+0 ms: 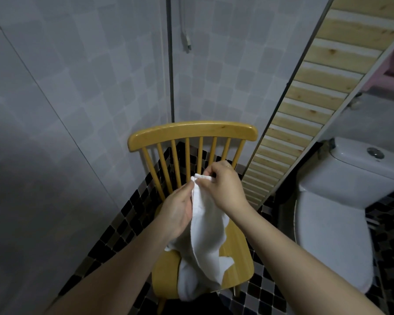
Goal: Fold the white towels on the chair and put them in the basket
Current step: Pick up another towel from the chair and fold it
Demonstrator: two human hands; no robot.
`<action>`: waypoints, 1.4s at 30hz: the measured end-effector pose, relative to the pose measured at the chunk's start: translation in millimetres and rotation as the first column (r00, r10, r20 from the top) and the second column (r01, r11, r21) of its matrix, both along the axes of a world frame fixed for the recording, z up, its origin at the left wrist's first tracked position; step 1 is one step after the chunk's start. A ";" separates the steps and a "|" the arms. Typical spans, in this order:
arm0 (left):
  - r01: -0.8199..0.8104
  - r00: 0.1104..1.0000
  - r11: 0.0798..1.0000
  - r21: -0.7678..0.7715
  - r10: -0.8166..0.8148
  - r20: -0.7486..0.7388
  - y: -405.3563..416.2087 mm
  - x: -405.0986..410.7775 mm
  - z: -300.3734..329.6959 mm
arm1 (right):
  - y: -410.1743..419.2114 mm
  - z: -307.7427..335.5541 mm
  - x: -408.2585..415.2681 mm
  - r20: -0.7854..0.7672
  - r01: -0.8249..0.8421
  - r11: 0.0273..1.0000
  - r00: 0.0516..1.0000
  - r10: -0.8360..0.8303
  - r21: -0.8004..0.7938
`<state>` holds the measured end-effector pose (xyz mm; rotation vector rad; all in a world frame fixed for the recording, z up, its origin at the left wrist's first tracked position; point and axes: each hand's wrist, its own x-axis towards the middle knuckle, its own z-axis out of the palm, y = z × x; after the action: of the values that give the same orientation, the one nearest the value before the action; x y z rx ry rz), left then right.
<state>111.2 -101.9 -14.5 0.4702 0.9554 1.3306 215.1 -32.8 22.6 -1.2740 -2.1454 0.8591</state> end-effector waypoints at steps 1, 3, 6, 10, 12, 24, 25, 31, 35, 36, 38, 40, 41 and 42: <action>0.022 0.999 1.000 0.011 -0.022 -0.049 -1.6 0.6 -0.2 | 1.5 -0.3 -0.3 0.002 -0.008 1.000 1.000 0.008 -0.026; 0.053 0.975 0.999 0.006 -0.050 -0.215 -6.0 1.5 3.6 | 3.7 2.8 2.0 -0.064 -0.065 0.987 0.996 0.056 -0.145; 0.079 0.888 0.996 0.034 -0.055 -0.456 -7.8 -4.7 15.8 | 4.4 8.6 9.8 -0.216 -0.170 0.948 0.970 0.112 -0.270; 0.060 0.730 0.990 0.130 0.045 -0.682 3.2 -21.6 42.9 | 8.9 12.3 17.9 -0.336 -0.381 0.816 0.909 0.246 -0.434; 0.084 0.542 0.980 0.182 0.108 -0.833 12.6 -26.0 60.6 | 11.9 19.4 20.4 -0.403 -0.473 0.709 0.870 0.283 -0.523; -0.032 0.679 0.850 0.526 0.405 -0.612 31.1 -57.4 171.5 | 60.3 113.6 21.1 0.061 -0.039 0.974 0.998 0.026 0.223; -0.050 0.694 0.853 0.520 0.404 -0.596 30.9 -57.1 168.1 | 62.8 110.5 18.2 0.057 0.084 0.891 0.991 -0.122 0.446; -0.241 0.584 0.866 0.439 0.490 -0.647 39.7 -62.3 132.3 | 52.9 55.4 28.0 0.194 -0.200 0.973 0.965 0.175 0.113; -0.365 0.720 0.886 0.285 0.462 -0.517 45.2 -59.8 123.1 | 50.7 54.4 48.6 -0.049 -0.380 0.875 0.922 0.384 -0.300; -0.406 0.766 0.884 0.232 0.468 -0.440 47.3 -61.7 126.7 | 47.5 59.1 54.4 -0.137 -0.408 0.823 0.912 0.386 -0.396; -0.438 0.834 0.886 0.154 0.464 -0.300 53.2 -66.7 134.9 | 42.8 61.7 63.4 -0.333 -0.461 0.664 0.887 0.320 -0.589; -0.458 0.853 0.883 0.099 0.468 -0.232 61.4 -66.9 143.5 | 41.2 61.1 68.0 -0.496 -0.517 0.539 0.845 0.198 -0.665; -0.465 0.858 0.882 0.078 0.471 -0.206 64.1 -65.2 147.9 | 43.5 60.4 66.7 -0.489 -0.482 0.558 0.859 0.151 -0.675; -0.448 0.879 0.892 0.058 0.451 -0.157 64.6 -63.3 151.0 | 47.8 60.1 63.5 -0.410 -0.393 0.654 0.902 0.137 -0.647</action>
<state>47.9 -37.3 136.5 0.3901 1.2436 1.7415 278.6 15.0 82.7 -1.0096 -1.7780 2.0476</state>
